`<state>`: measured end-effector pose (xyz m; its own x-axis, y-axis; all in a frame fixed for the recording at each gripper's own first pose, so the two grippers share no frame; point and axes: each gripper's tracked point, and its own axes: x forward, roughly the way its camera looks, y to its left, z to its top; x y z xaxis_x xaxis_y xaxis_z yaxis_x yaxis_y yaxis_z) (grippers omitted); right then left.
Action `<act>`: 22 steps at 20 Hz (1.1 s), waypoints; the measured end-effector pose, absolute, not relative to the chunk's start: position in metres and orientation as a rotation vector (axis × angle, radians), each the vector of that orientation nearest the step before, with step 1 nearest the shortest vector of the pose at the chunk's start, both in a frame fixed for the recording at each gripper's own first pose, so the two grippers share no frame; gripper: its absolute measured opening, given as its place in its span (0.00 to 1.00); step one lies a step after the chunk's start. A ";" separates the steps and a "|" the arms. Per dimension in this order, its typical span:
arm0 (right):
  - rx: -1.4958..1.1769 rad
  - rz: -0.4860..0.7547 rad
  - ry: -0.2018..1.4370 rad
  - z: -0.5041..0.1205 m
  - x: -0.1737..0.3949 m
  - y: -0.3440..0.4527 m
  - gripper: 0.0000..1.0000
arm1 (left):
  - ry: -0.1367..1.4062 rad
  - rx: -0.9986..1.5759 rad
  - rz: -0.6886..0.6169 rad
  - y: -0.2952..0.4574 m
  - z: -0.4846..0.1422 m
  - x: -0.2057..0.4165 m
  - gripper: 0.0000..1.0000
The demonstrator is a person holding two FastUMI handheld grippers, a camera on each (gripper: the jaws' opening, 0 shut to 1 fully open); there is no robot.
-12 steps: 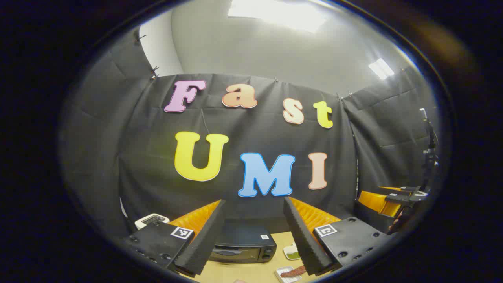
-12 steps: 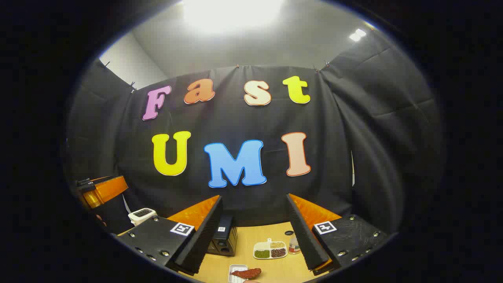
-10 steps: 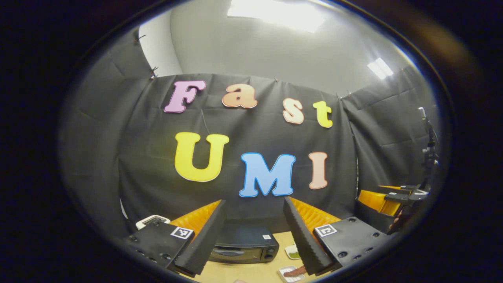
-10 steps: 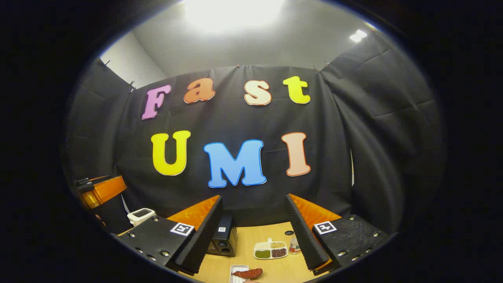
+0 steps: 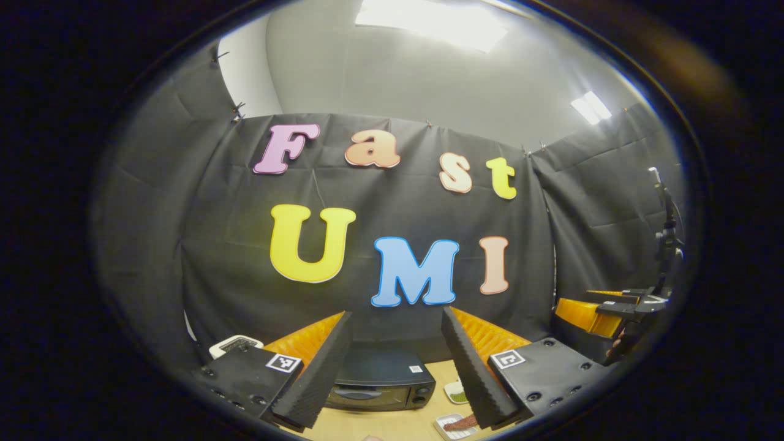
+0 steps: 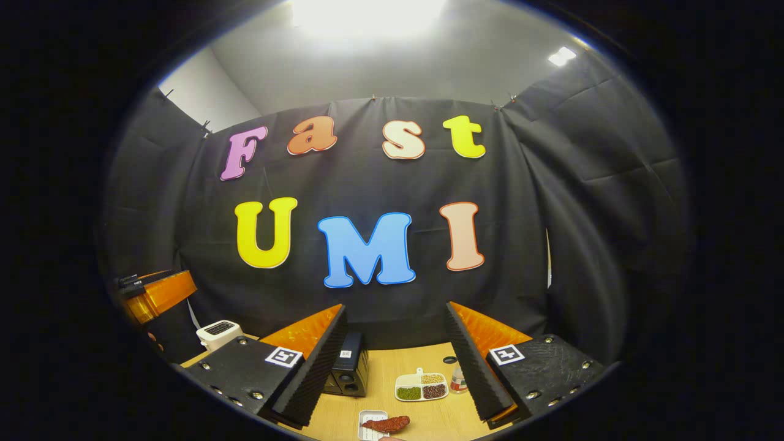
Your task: Open the electric oven with the left hand, put the food in, and close the electric oven.
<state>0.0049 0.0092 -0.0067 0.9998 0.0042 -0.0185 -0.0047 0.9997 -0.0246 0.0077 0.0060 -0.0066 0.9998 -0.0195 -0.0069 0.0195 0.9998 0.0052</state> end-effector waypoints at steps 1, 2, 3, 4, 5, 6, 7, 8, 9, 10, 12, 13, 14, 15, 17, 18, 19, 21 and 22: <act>-0.027 0.015 0.010 -0.004 0.007 0.007 0.95 | -0.001 0.011 -0.014 0.004 -0.006 0.008 0.96; -0.027 0.024 0.014 -0.006 0.010 0.007 0.95 | -0.012 0.017 0.003 0.005 -0.003 0.009 1.00; -0.027 0.029 0.018 -0.008 0.013 0.006 0.95 | -0.013 0.016 0.016 0.006 -0.005 0.011 0.92; -0.027 0.031 0.020 -0.009 0.015 0.005 0.95 | -0.009 0.011 0.030 0.007 -0.008 0.013 1.00; -0.022 0.036 0.022 -0.009 0.017 0.003 0.95 | -0.001 0.005 0.041 0.007 -0.013 0.016 0.99; -0.019 0.039 0.024 -0.011 0.018 0.002 0.95 | 0.008 0.000 0.053 0.009 -0.017 0.018 0.99; -0.018 0.043 0.031 -0.016 0.020 0.001 0.95 | 0.018 -0.002 0.059 0.011 -0.024 0.020 0.98; -0.018 0.046 0.043 -0.021 0.024 0.000 0.95 | 0.028 -0.002 0.054 0.011 -0.030 0.024 0.98; -0.019 0.050 0.055 -0.026 0.026 -0.001 0.95 | 0.045 -0.002 0.054 0.012 -0.039 0.027 0.97; -0.019 0.052 0.065 -0.030 0.028 -0.001 0.95 | 0.062 -0.001 0.059 0.015 -0.047 0.031 0.96; -0.022 0.053 0.085 -0.038 0.033 -0.005 0.95 | 0.108 0.002 0.056 0.017 -0.069 0.039 1.00; -0.025 0.051 0.094 -0.042 0.036 -0.006 0.95 | 0.133 0.003 0.059 0.021 -0.081 0.044 0.96; -0.026 0.051 0.101 -0.045 0.037 -0.008 0.95 | 0.159 0.001 0.054 0.023 -0.094 0.051 0.96; -0.025 0.052 0.106 -0.048 0.038 -0.009 0.95 | 0.185 -0.004 0.045 0.023 -0.108 0.057 0.92; -0.022 0.047 0.121 -0.055 0.042 -0.013 0.95 | 0.240 -0.006 0.041 0.028 -0.136 0.068 0.97; -0.021 0.042 0.129 -0.058 0.045 -0.015 0.95 | 0.271 -0.007 0.041 0.031 -0.151 0.072 0.95; -0.020 0.038 0.136 -0.062 0.047 -0.017 0.95 | 0.294 -0.008 0.041 0.033 -0.162 0.078 0.93; -0.016 0.027 0.156 -0.068 0.052 -0.020 0.95 | 0.339 0.000 0.041 0.037 -0.187 0.089 0.93; -0.013 0.023 0.164 -0.070 0.055 -0.021 0.95 | 0.366 0.004 0.038 0.039 -0.201 0.095 0.93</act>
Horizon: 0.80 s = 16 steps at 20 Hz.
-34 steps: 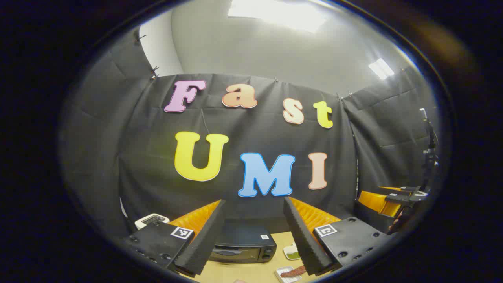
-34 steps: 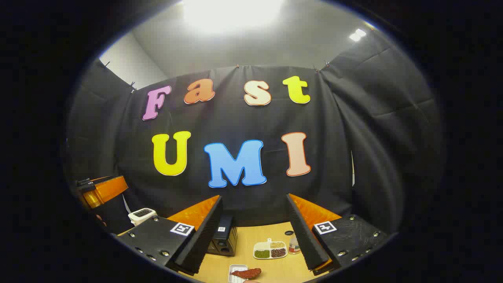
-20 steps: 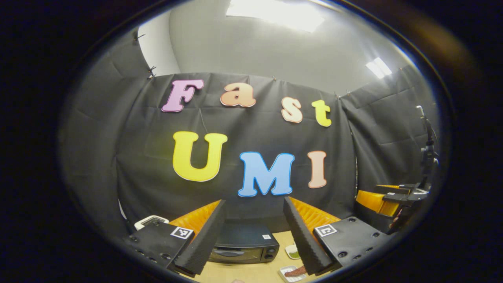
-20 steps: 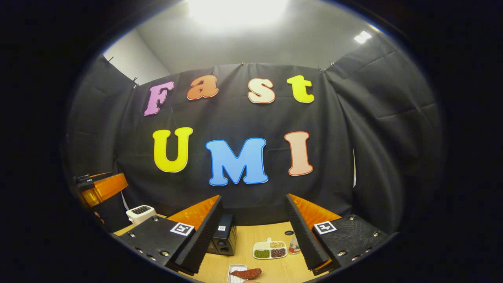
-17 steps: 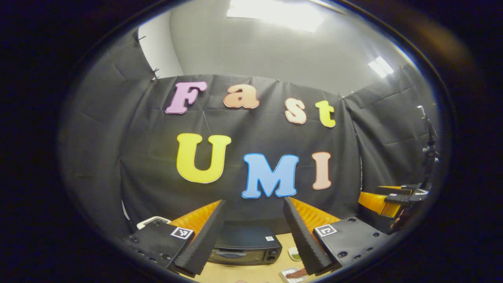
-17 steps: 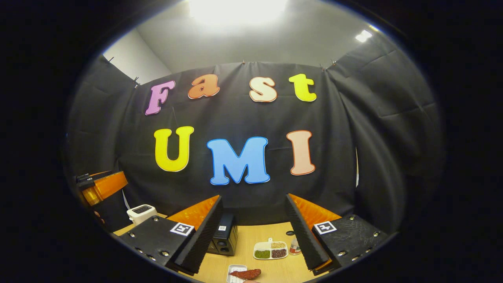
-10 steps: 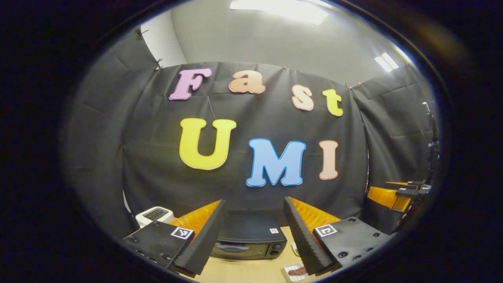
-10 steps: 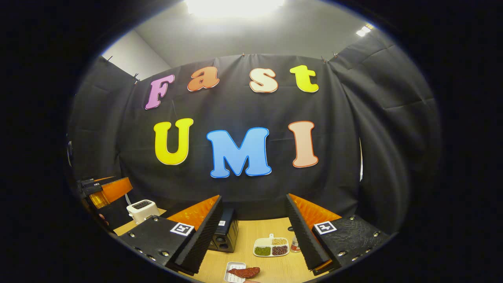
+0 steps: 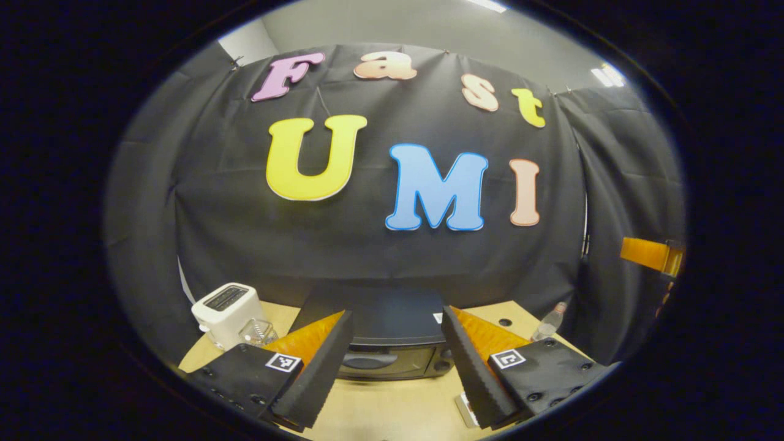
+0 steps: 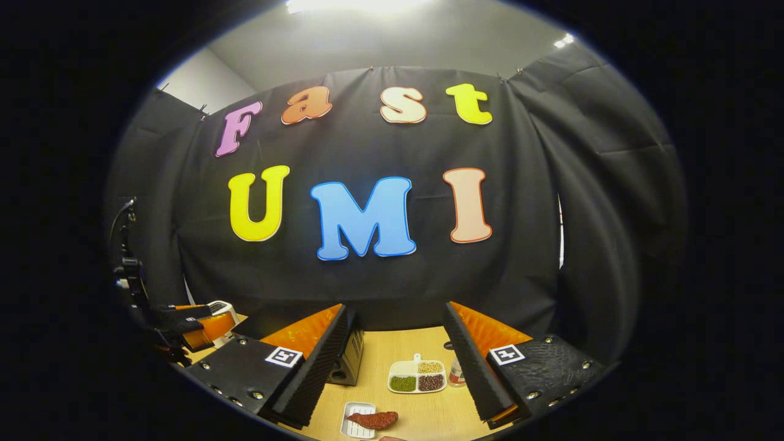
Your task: Open the electric oven with the left hand, put the food in, and close the electric oven.
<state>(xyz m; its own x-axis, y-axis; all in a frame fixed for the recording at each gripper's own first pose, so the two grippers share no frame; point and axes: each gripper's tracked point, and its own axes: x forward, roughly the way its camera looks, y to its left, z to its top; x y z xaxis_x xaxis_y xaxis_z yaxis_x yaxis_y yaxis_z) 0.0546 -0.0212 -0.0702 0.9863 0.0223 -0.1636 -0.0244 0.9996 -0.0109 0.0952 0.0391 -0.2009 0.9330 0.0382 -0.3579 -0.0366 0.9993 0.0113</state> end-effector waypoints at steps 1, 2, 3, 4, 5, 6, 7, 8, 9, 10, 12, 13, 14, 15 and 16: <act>-0.011 0.022 0.170 -0.072 0.057 -0.021 0.95 | 0.397 0.010 0.034 0.041 -0.214 0.101 0.93; -0.010 0.023 0.176 -0.074 0.060 -0.021 0.95 | 0.422 0.015 0.033 0.045 -0.229 0.106 0.93; -0.015 0.023 0.182 -0.077 0.062 -0.021 0.95 | 0.445 0.015 0.036 0.049 -0.243 0.112 0.93; -0.020 0.022 0.188 -0.078 0.065 -0.022 0.95 | 0.469 0.008 0.040 0.055 -0.256 0.119 0.93; -0.026 0.019 0.193 -0.081 0.067 -0.023 0.95 | 0.497 -0.001 0.049 0.061 -0.271 0.125 0.93; -0.030 0.015 0.197 -0.082 0.070 -0.025 0.95 | 0.531 -0.003 0.061 0.067 -0.286 0.129 0.93; -0.034 0.008 0.202 -0.083 0.072 -0.027 0.95 | 0.554 0.003 0.066 0.072 -0.296 0.133 0.97; -0.037 0.001 0.205 -0.084 0.074 -0.029 0.95 | 0.570 0.011 0.071 0.076 -0.305 0.138 0.97; -0.039 -0.006 0.207 -0.084 0.074 -0.031 0.95 | 0.583 0.016 0.072 0.079 -0.315 0.143 0.97; -0.040 -0.010 0.209 -0.084 0.075 -0.033 0.95 | 0.599 0.016 0.068 0.081 -0.324 0.146 1.00; -0.048 -0.019 0.212 -0.085 0.079 -0.035 0.95 | 0.626 0.020 0.064 0.085 -0.341 0.155 0.97; -0.052 -0.023 0.213 -0.086 0.080 -0.036 0.95 | 0.642 0.018 0.068 0.088 -0.351 0.157 0.97; -0.054 -0.026 0.211 -0.085 0.080 -0.037 0.95 | 0.657 0.011 0.070 0.089 -0.358 0.160 0.97; -0.055 -0.027 0.209 -0.084 0.080 -0.037 0.95 | 0.666 0.009 0.069 0.090 -0.366 0.162 0.97; -0.056 -0.026 0.207 -0.083 0.081 -0.036 0.95 | 0.677 0.014 0.070 0.091 -0.374 0.165 0.93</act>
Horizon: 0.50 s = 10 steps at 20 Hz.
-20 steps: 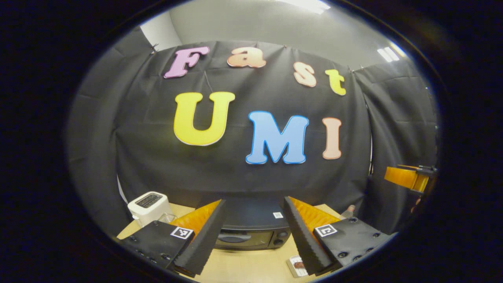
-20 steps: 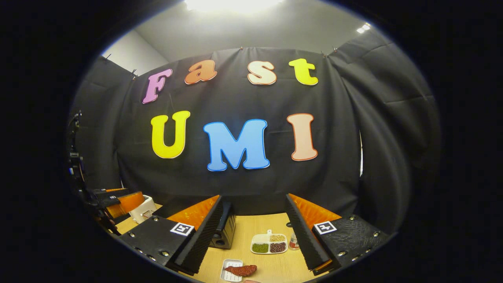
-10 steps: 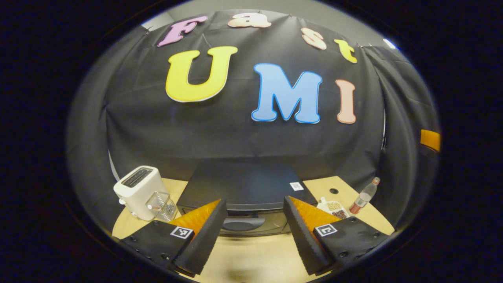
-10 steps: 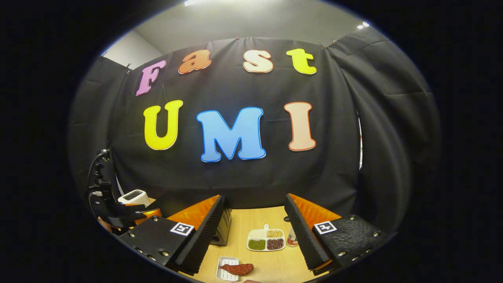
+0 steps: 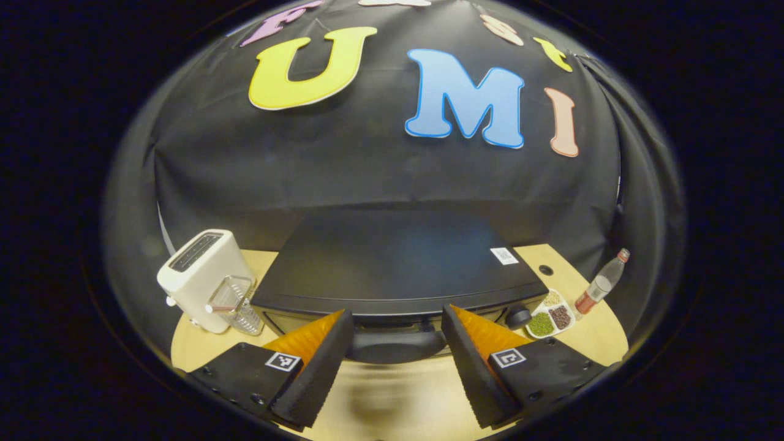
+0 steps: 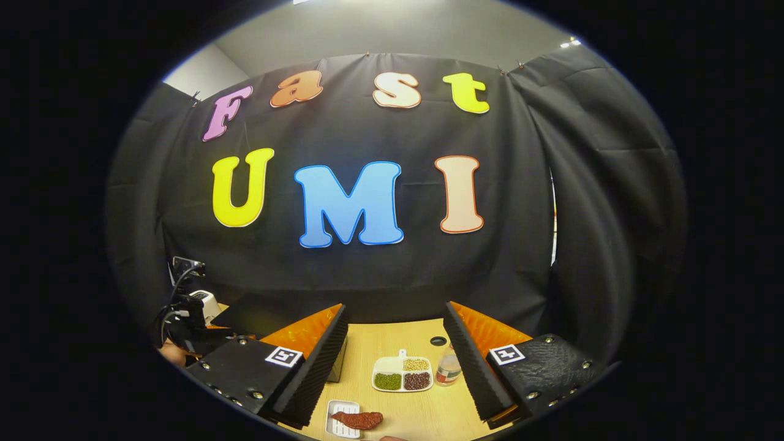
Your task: Open the electric oven with the left hand, put the food in, and close the electric oven.
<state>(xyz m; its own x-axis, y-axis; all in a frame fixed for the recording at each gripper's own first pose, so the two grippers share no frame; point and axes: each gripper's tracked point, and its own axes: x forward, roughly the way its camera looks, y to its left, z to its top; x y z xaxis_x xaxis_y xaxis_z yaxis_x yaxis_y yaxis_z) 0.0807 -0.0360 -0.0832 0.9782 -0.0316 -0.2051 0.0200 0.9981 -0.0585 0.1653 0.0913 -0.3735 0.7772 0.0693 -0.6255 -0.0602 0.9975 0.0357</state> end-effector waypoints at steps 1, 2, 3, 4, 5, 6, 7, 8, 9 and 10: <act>-0.059 -0.026 0.206 -0.083 0.081 -0.036 0.95 | 0.689 0.023 0.072 0.093 -0.379 0.165 0.93; -0.065 -0.028 0.206 -0.082 0.080 -0.036 0.95 | 0.691 0.043 0.082 0.096 -0.380 0.165 0.95; -0.069 -0.029 0.204 -0.082 0.080 -0.036 0.95 | 0.681 0.061 0.078 0.096 -0.383 0.168 0.98; -0.068 -0.029 0.204 -0.082 0.079 -0.036 0.95 | 0.680 0.072 0.077 0.095 -0.384 0.166 0.97; -0.061 -0.028 0.207 -0.083 0.079 -0.036 0.95 | 0.668 0.063 0.082 0.095 -0.383 0.166 0.97; -0.057 -0.026 0.210 -0.083 0.079 -0.035 0.95 | 0.670 0.048 0.091 0.094 -0.383 0.165 1.00; -0.055 -0.026 0.210 -0.084 0.079 -0.035 0.95 | 0.671 0.047 0.094 0.095 -0.383 0.164 1.00; -0.050 -0.022 0.210 -0.083 0.078 -0.033 0.95 | 0.672 0.056 0.094 0.095 -0.382 0.162 0.96; -0.047 -0.018 0.209 -0.083 0.078 -0.031 0.95 | 0.674 0.061 0.096 0.095 -0.383 0.161 0.96; -0.046 -0.016 0.210 -0.084 0.077 -0.031 0.95 | 0.675 0.059 0.099 0.094 -0.383 0.159 0.96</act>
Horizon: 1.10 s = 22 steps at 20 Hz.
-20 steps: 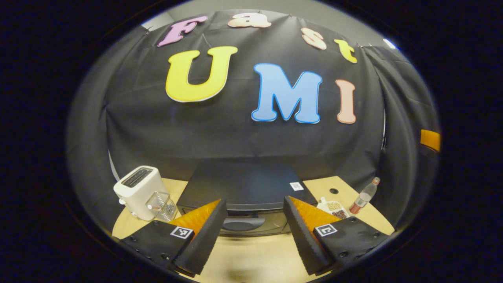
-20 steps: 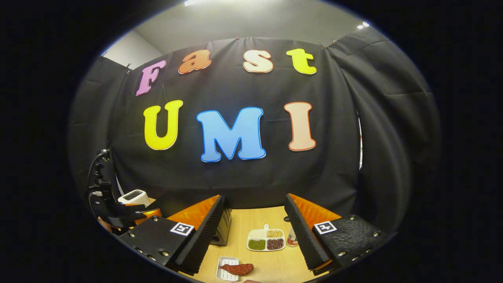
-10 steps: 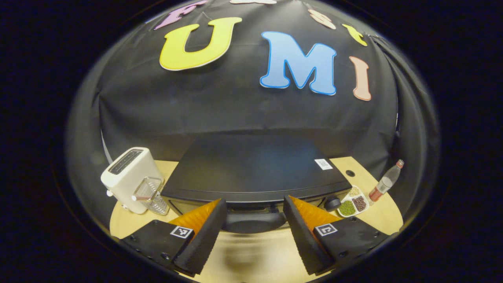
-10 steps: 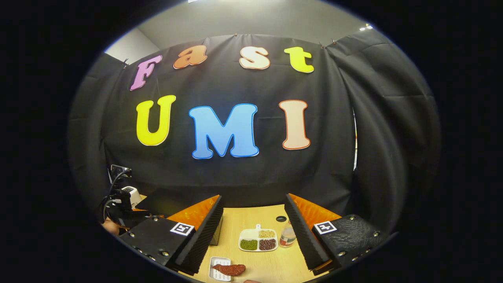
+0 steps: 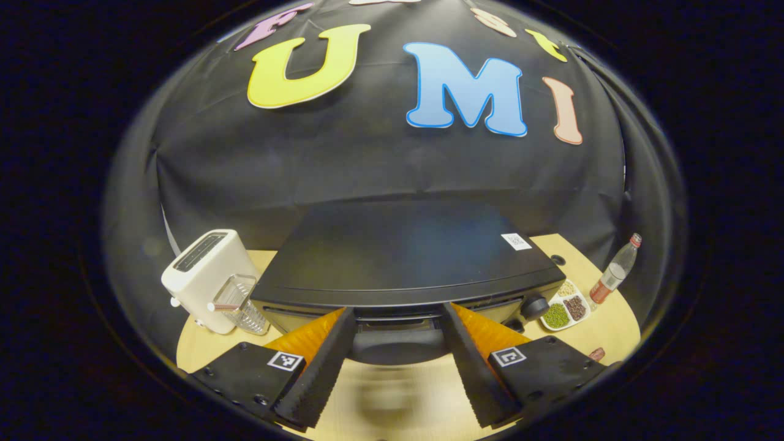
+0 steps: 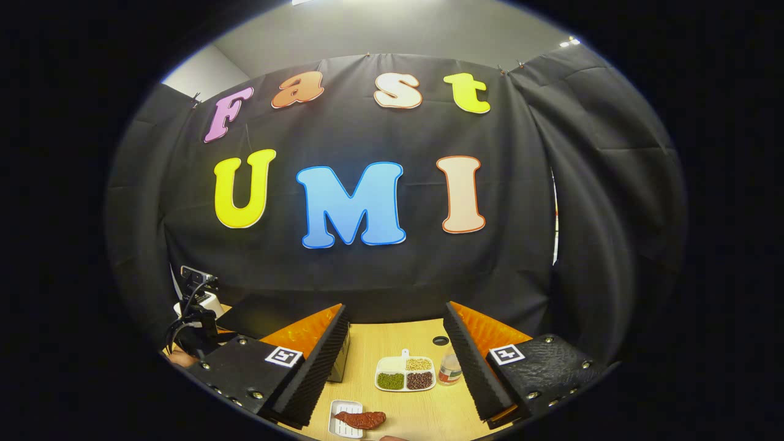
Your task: Open the electric oven with the left hand, put the food in, and close the electric oven.
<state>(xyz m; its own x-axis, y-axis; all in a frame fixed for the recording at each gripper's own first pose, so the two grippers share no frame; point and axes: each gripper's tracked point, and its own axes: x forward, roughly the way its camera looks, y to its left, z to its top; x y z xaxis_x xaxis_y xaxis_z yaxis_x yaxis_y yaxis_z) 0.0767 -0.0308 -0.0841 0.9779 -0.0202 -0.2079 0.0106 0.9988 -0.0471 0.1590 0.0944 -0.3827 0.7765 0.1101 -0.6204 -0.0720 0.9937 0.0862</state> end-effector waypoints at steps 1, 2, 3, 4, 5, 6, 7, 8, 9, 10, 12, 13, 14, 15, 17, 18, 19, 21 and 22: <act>-0.045 -0.015 0.211 -0.084 0.075 -0.031 0.95 | 0.674 0.052 0.102 0.093 -0.383 0.156 0.96; -0.042 -0.012 0.211 -0.085 0.073 -0.031 0.95 | 0.674 0.049 0.105 0.092 -0.383 0.151 0.96; -0.038 -0.008 0.212 -0.084 0.072 -0.030 0.95 | 0.674 0.052 0.105 0.092 -0.383 0.145 0.96; -0.036 -0.005 0.212 -0.085 0.070 -0.029 0.95 | 0.674 0.057 0.106 0.091 -0.384 0.138 0.95; -0.039 -0.004 0.212 -0.085 0.067 -0.029 0.95 | 0.676 0.059 0.108 0.090 -0.386 0.129 1.00; -0.041 -0.003 0.212 -0.086 0.066 -0.030 0.95 | 0.677 0.060 0.109 0.089 -0.387 0.121 1.00; -0.040 -0.002 0.213 -0.086 0.065 -0.030 0.95 | 0.679 0.061 0.110 0.088 -0.390 0.116 1.00; -0.040 0.000 0.215 -0.087 0.063 -0.030 0.95 | 0.682 0.059 0.111 0.087 -0.392 0.109 0.95; -0.040 0.002 0.215 -0.086 0.062 -0.029 0.95 | 0.686 0.055 0.113 0.087 -0.394 0.102 0.95; -0.041 0.003 0.215 -0.086 0.061 -0.029 0.95 | 0.690 0.049 0.116 0.085 -0.397 0.096 0.96; -0.047 0.006 0.220 -0.088 0.057 -0.028 0.95 | 0.701 0.037 0.119 0.084 -0.405 0.084 0.96; -0.049 0.008 0.221 -0.088 0.055 -0.027 0.95 | 0.707 0.033 0.119 0.083 -0.408 0.078 0.96; -0.052 0.010 0.223 -0.089 0.054 -0.027 0.95 | 0.715 0.032 0.118 0.083 -0.412 0.072 0.96; -0.055 0.012 0.225 -0.089 0.052 -0.026 0.95 | 0.720 0.032 0.117 0.082 -0.416 0.066 0.96; -0.063 0.016 0.228 -0.090 0.049 -0.024 0.95 | 0.732 0.040 0.115 0.081 -0.425 0.057 0.96; -0.066 0.018 0.228 -0.090 0.048 -0.024 0.95 | 0.740 0.042 0.115 0.081 -0.429 0.052 0.96; -0.070 0.019 0.230 -0.090 0.047 -0.023 0.95 | 0.751 0.041 0.117 0.082 -0.434 0.046 1.00; -0.078 0.022 0.232 -0.091 0.045 -0.022 0.95 | 0.769 0.025 0.117 0.081 -0.445 0.036 0.96; -0.081 0.025 0.234 -0.092 0.044 -0.020 0.95 | 0.785 0.011 0.116 0.082 -0.450 0.030 0.95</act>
<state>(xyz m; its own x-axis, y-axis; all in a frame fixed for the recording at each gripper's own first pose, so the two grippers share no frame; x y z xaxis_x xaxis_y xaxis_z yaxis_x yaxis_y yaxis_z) 0.0441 -0.0205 -0.0916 0.9724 0.0152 -0.2329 -0.0341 0.9964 -0.0773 0.0301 0.0817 -0.4505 0.7016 0.1088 -0.7043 -0.1003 0.9935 0.0536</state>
